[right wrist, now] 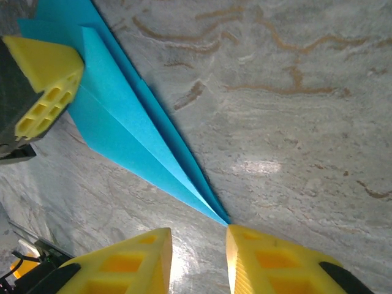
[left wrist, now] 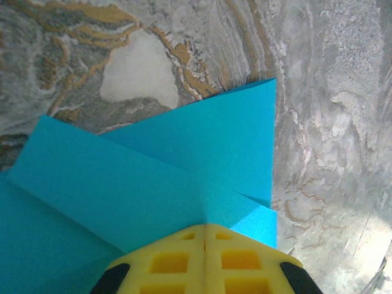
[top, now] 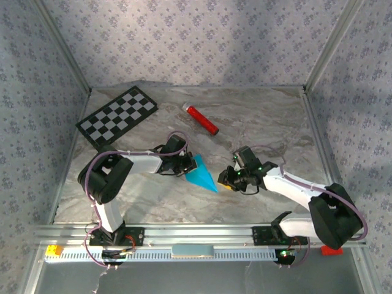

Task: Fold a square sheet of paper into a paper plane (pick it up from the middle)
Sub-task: Fourth fold the wing at the center of the table.

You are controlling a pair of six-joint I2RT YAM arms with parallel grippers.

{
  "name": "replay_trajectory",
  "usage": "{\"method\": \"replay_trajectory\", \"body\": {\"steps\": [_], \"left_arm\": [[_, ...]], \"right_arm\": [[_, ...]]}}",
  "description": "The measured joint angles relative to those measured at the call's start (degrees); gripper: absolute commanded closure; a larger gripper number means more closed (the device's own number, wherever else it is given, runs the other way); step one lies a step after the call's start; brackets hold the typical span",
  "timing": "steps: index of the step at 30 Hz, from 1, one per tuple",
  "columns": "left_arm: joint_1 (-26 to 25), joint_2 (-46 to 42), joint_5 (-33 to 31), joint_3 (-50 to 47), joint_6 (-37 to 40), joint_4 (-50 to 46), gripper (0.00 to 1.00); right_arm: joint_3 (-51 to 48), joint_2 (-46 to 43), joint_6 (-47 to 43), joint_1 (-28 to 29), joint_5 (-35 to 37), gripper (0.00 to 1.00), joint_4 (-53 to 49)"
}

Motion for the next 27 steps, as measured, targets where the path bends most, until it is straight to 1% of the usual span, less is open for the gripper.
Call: {"method": "replay_trajectory", "body": {"steps": [4, 5, 7, 12, 18, 22, 27], "left_arm": [[0.0, 0.0, 0.0, 0.02, 0.28, -0.04, 0.99], [0.0, 0.0, 0.0, 0.02, 0.42, -0.02, 0.98], [0.02, -0.02, 0.0, 0.02, 0.44, -0.02, 0.98], [0.0, -0.02, 0.0, 0.02, 0.44, 0.0, 0.98], [0.02, -0.02, 0.0, 0.02, 0.44, 0.0, 0.99], [0.02, -0.02, 0.04, 0.02, 0.42, -0.02, 0.99], [-0.02, 0.0, 0.79, -0.04, 0.44, -0.09, 0.99]], "right_arm": [[-1.16, 0.37, -0.24, 1.25, -1.62, 0.87, 3.85], [-1.05, 0.96, -0.74, 1.53, -2.29, 0.92, 4.98], [-0.17, 3.08, -1.55, 1.81, -3.45, 0.95, 6.19], [3.39, 10.25, -3.15, 1.81, -5.46, 0.96, 8.76], [4.55, 15.89, -4.55, 1.81, -6.43, 0.97, 11.04], [2.23, 16.72, -4.87, 1.64, -6.6, 0.97, 12.83], [-2.51, 14.16, -5.01, 0.94, -7.43, 0.96, 18.01]]}}
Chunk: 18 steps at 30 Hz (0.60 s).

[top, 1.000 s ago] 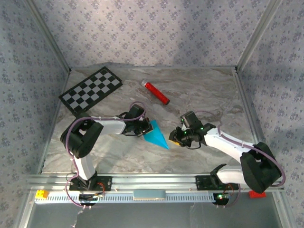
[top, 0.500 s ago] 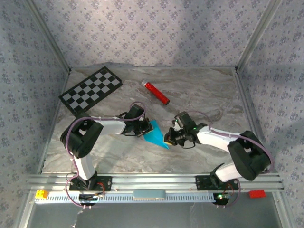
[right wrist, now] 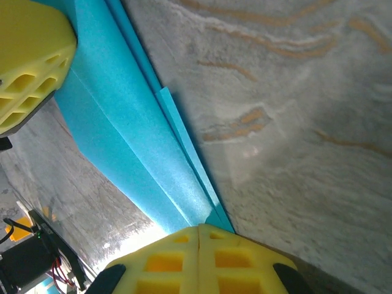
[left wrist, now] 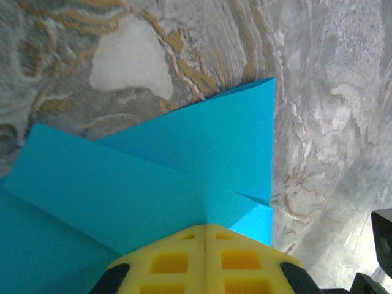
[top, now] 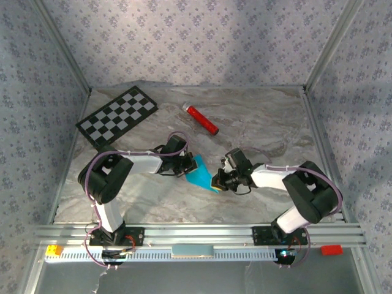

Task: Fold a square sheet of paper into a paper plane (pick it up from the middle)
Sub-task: Fourth fold the wing at the center of the table.

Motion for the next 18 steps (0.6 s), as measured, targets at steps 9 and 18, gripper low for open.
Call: {"method": "replay_trajectory", "body": {"steps": [9, 18], "left_arm": [[0.0, -0.02, 1.62, -0.31, 0.0, -0.15, 0.99], [0.11, -0.02, 1.79, -0.33, 0.0, -0.15, 0.98]], "right_arm": [[-7.63, -7.1, -0.68, -2.82, -1.31, 0.94, 2.12], [-7.93, -13.97, -1.68, -4.59, -2.86, 0.93, -4.17]]}}
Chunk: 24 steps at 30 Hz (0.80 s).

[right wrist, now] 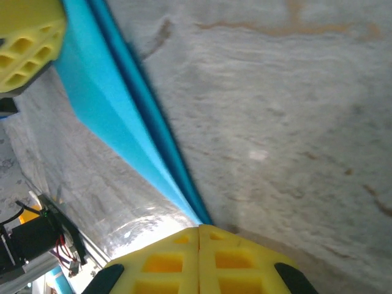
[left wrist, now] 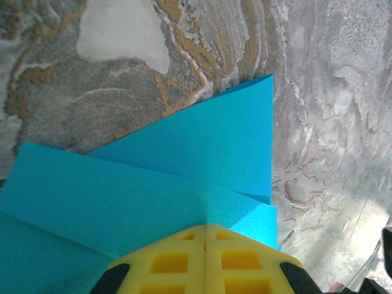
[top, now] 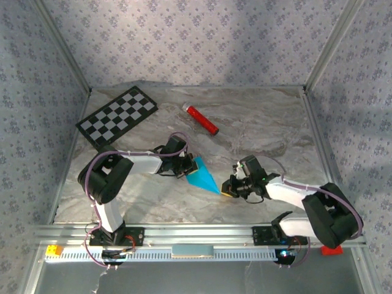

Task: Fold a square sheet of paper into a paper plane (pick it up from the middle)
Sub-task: Fourth fold the wing at the center of the table.

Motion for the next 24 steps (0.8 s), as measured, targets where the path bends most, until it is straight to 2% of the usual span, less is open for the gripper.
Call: {"method": "replay_trajectory", "body": {"steps": [9, 16, 24], "left_arm": [[0.0, 0.02, -0.02, 0.0, -0.02, 0.0, 0.99], [0.0, 0.02, -0.02, 0.0, -0.24, 0.04, 0.99], [0.0, 0.02, 0.0, 0.0, -0.28, 0.09, 0.99]], "right_arm": [[11.5, 7.56, -1.49, 0.37, -1.92, 0.92, 1.18], [12.61, 15.72, -1.9, 0.81, -4.07, 0.92, 2.23], [14.03, 17.77, -2.23, 1.07, -4.37, 0.92, 2.25]]}}
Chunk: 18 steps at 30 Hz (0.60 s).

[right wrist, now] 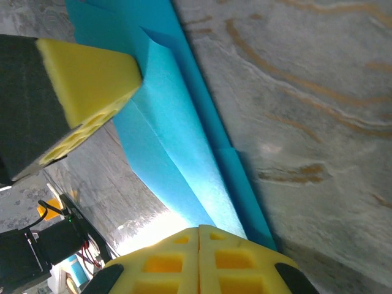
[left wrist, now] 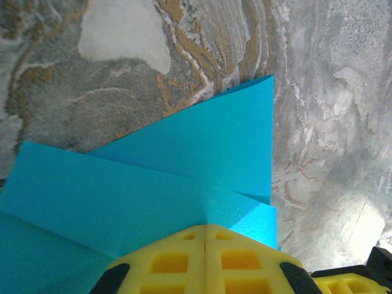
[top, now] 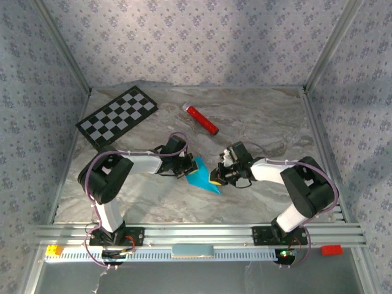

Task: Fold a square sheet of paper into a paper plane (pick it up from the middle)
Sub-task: Fourth fold the wing at the center of the table.

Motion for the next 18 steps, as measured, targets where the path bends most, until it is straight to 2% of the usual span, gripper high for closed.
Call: {"method": "replay_trajectory", "body": {"steps": [9, 18], "left_arm": [[0.0, 0.0, -0.02, 0.0, 0.0, 0.04, 0.99], [0.0, 0.0, -0.02, 0.0, 0.02, 0.04, 0.99]], "right_arm": [[-0.76, 2.6, -1.09, 0.0, 0.37, 0.93, 0.39], [-1.88, 1.4, -0.96, -0.17, -0.26, 0.94, 2.16]]}}
